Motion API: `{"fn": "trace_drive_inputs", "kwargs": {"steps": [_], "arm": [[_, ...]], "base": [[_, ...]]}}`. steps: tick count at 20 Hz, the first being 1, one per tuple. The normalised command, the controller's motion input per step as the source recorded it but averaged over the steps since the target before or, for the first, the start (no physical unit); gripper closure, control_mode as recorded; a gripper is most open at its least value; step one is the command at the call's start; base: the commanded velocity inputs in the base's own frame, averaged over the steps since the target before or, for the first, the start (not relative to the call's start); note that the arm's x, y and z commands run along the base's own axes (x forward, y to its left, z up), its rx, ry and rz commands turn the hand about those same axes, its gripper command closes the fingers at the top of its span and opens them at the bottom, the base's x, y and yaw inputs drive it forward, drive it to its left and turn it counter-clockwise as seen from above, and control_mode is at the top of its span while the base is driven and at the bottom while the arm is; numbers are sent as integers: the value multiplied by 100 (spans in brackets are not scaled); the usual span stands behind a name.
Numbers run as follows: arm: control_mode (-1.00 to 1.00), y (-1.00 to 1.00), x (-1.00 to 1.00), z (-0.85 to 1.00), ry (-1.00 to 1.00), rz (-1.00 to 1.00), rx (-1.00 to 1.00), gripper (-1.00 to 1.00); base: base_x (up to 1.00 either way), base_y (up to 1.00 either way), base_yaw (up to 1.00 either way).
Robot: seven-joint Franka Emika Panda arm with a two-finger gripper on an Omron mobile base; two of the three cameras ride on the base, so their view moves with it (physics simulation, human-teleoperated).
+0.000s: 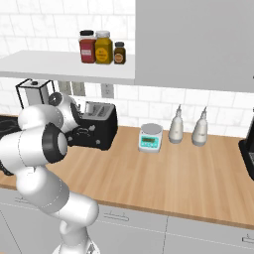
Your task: Start the toaster. Once the lever pops up, take the bread to the plate on the dining counter.
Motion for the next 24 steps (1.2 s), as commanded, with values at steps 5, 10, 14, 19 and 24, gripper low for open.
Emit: {"fn": "trace_drive_inputs", "kwargs": {"steps": [5,10,14,19,24], "arm": [[-100,0,0,0,0,0,0,-100],[-100,0,0,0,0,0,0,-100],[-100,0,0,0,0,0,0,-100],[-100,0,0,0,0,0,0,-100],[-100,0,0,0,0,0,0,-100]], "base": [[0,0,0],[0,0,0],[0,0,0],[0,0,0],[0,0,0]]}}
